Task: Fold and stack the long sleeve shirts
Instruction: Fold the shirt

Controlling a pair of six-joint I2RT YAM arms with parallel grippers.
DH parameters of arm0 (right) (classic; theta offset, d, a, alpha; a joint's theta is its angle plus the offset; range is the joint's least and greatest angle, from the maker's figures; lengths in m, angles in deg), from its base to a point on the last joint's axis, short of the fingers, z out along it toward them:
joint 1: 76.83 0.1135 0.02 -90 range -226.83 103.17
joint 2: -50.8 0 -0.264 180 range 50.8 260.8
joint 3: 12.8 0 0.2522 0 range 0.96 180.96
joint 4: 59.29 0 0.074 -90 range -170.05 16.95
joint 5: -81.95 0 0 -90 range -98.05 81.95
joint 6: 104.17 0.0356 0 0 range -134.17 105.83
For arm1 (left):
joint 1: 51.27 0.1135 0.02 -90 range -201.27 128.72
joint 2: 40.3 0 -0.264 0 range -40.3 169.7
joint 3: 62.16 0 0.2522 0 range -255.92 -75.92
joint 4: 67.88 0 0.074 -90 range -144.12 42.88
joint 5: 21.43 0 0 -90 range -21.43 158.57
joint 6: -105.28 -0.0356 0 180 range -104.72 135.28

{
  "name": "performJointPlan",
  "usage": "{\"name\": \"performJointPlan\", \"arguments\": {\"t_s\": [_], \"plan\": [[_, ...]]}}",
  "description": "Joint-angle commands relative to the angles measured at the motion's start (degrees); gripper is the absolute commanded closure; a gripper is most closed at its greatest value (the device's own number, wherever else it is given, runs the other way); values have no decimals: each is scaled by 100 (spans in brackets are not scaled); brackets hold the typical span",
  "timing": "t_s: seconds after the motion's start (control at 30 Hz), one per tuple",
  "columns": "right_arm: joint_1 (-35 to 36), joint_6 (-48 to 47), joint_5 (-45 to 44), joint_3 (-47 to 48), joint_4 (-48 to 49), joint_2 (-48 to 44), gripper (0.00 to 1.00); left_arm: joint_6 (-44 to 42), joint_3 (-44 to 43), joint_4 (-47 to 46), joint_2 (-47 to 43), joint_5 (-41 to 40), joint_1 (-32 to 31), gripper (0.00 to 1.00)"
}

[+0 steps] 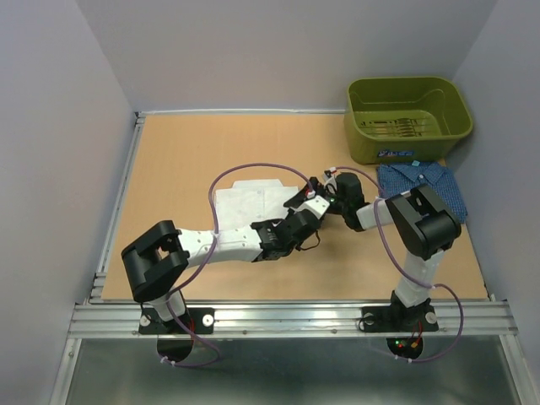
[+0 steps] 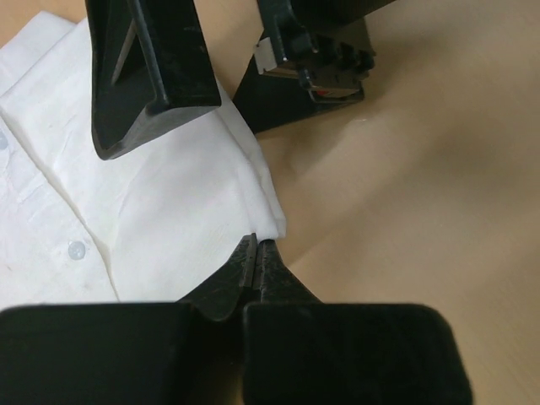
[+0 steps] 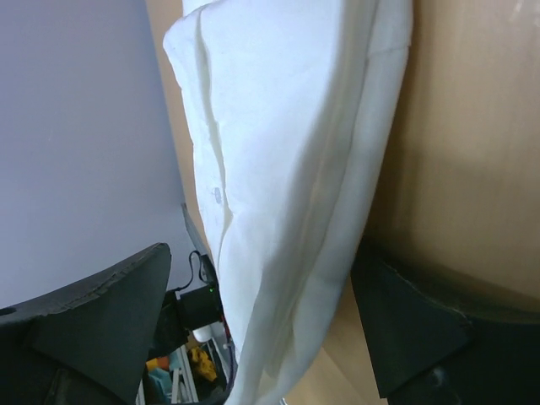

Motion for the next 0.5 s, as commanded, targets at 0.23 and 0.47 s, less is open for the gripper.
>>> {"name": "performJointPlan", "arguments": {"t_s": [0.23,0.47], "plan": [[231,-448,506,718,-194,1313,26,145,184,-153,-400,253,10,100],[328,-615,648,904,-141,1612,51,198,219,-154,-426,368,10,100]]}}
